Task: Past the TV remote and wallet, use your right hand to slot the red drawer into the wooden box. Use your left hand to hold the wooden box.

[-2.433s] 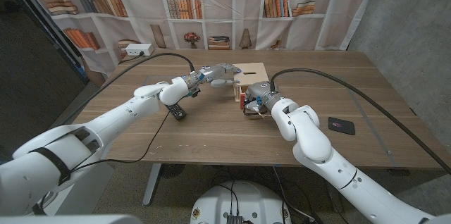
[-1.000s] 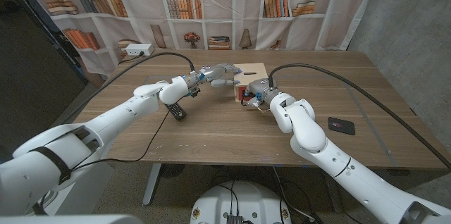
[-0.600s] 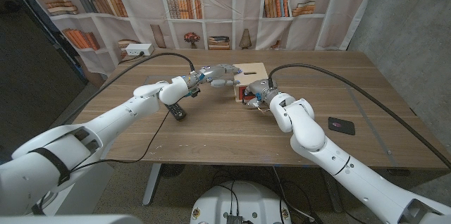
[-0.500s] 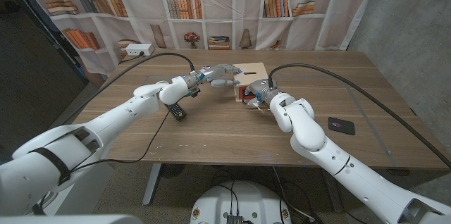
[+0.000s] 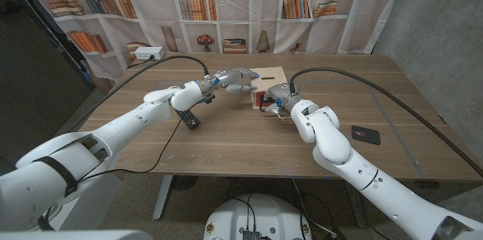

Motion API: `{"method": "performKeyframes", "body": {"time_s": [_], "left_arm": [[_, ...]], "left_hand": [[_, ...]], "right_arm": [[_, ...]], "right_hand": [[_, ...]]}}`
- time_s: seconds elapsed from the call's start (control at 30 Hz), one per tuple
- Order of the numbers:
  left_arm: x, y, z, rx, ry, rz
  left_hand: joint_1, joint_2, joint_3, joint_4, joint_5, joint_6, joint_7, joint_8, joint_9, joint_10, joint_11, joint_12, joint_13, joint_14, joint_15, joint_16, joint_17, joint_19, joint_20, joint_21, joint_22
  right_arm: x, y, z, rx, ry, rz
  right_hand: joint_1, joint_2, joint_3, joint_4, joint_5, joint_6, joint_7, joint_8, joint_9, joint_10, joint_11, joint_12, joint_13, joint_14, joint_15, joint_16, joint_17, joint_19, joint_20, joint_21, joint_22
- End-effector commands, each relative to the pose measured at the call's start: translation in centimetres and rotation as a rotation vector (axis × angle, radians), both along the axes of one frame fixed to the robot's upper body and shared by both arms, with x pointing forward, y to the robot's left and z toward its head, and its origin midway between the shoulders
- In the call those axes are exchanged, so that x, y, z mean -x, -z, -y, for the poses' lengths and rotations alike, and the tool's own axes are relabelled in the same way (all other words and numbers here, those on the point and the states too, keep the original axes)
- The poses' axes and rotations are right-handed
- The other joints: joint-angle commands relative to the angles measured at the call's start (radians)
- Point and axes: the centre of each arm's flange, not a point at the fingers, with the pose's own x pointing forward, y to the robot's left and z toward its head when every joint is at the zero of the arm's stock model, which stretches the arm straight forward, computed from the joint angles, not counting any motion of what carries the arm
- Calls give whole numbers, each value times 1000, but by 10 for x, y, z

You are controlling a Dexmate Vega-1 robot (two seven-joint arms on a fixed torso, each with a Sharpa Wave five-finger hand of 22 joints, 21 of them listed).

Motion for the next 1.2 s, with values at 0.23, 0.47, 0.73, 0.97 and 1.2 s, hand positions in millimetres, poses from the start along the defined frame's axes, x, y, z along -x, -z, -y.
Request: {"method": "performKeyframes", "body": {"time_s": [0.23,0.47,0.73,0.97,1.2], "left_arm": [[3,-7,-2,20,0,13],[8,-13,-5,41,6,30],[17,-21,-10,79,31,41],[20,-26,-16,110,31,50],[22,-31,-20,164,44,39]], "left_hand": [[2,-2,0,8,4,-1,-3,-6,4,-2,-1,-2,1,5,-39,5,4,5,-18,-1,3],[2,-1,1,8,4,-2,-2,-7,4,-1,0,-1,1,5,-40,6,4,5,-18,-1,3],[3,1,2,8,4,-3,0,-8,4,-3,6,-2,2,4,-37,5,4,5,-17,-1,3],[3,2,3,8,3,-5,0,-9,4,-4,10,-3,2,4,-36,5,4,5,-18,-1,3],[3,2,3,7,3,-5,0,-9,4,-5,8,-3,2,5,-37,6,4,5,-18,-1,3]], "right_arm": [[18,-2,3,-46,-29,56],[20,-1,2,-53,-28,64],[22,-2,3,-79,-41,57],[23,-1,4,-92,-47,58],[25,-1,5,-95,-45,64]], "right_hand": [[-15,-4,17,-5,-1,24,1,13,1,74,-5,24,7,-112,-64,-21,-5,-95,-65,-38,-2],[-16,-5,19,-6,0,28,0,13,1,72,-5,21,7,-133,-61,-21,-8,-121,-59,-50,-3],[-16,-7,21,-7,0,26,2,11,1,73,-3,20,8,-138,-61,-17,-10,-118,-63,-52,-6],[-14,-8,25,-10,0,32,8,13,1,79,2,20,8,-155,-67,-17,-13,-129,-80,-63,-10],[-14,-8,26,-10,0,32,8,12,1,79,5,19,8,-160,-64,-17,-14,-130,-80,-67,-12]]}}
